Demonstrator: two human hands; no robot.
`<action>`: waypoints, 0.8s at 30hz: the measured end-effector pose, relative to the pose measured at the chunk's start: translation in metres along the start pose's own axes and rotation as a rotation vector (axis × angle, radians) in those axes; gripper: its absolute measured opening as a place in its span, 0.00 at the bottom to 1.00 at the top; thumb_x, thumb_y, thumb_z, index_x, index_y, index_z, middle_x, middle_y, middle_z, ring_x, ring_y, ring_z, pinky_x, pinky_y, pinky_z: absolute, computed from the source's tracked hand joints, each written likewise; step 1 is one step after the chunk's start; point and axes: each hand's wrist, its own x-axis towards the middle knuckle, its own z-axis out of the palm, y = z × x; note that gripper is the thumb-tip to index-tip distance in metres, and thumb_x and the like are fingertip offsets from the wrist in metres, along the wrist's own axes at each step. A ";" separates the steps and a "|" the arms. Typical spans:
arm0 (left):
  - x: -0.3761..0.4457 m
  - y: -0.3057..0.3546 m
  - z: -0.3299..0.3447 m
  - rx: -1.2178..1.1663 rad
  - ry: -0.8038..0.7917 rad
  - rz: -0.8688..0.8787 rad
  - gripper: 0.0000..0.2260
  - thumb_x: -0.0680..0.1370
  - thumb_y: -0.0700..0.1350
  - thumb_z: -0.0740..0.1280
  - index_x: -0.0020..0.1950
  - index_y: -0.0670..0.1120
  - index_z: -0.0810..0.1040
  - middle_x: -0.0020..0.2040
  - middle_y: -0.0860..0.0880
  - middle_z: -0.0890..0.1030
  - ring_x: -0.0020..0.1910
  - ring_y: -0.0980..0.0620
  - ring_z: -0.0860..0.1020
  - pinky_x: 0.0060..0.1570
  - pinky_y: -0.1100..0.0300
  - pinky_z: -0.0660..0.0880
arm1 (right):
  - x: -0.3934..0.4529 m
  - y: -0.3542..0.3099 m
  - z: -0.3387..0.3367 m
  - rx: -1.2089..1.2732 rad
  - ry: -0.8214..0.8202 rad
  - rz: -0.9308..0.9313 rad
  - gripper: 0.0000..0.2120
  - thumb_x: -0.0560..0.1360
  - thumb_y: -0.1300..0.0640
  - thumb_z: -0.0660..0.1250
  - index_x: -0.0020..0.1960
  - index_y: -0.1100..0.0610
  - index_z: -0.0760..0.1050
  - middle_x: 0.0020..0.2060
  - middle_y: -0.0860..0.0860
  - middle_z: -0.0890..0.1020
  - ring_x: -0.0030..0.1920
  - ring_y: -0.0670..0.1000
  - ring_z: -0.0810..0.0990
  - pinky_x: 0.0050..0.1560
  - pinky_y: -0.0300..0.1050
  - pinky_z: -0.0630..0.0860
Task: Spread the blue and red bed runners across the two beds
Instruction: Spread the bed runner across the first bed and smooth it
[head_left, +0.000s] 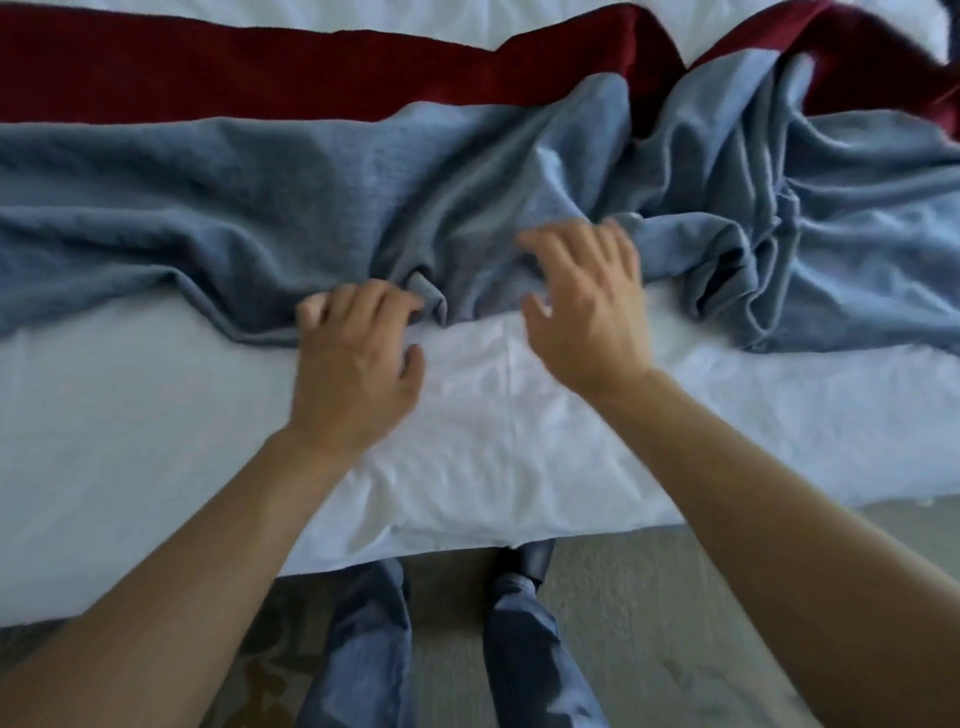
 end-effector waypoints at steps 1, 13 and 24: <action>0.011 0.029 0.005 -0.037 -0.002 0.040 0.14 0.70 0.46 0.68 0.55 0.49 0.76 0.51 0.49 0.78 0.50 0.44 0.75 0.51 0.48 0.63 | -0.007 0.027 -0.014 -0.046 0.024 0.058 0.20 0.67 0.60 0.69 0.60 0.58 0.78 0.55 0.56 0.79 0.56 0.61 0.76 0.68 0.57 0.67; 0.134 0.233 0.072 0.042 -0.140 0.241 0.23 0.74 0.43 0.65 0.70 0.50 0.70 0.67 0.50 0.73 0.65 0.47 0.71 0.60 0.50 0.62 | -0.108 0.208 -0.070 -0.285 -0.201 0.312 0.16 0.71 0.54 0.73 0.58 0.54 0.79 0.52 0.54 0.80 0.55 0.59 0.76 0.71 0.60 0.64; 0.094 0.209 0.087 0.102 -0.187 0.216 0.04 0.75 0.41 0.65 0.46 0.49 0.75 0.42 0.50 0.77 0.44 0.45 0.75 0.52 0.50 0.64 | -0.148 0.240 -0.075 -0.303 -0.173 0.435 0.04 0.76 0.59 0.67 0.48 0.56 0.80 0.43 0.52 0.79 0.51 0.59 0.75 0.73 0.60 0.61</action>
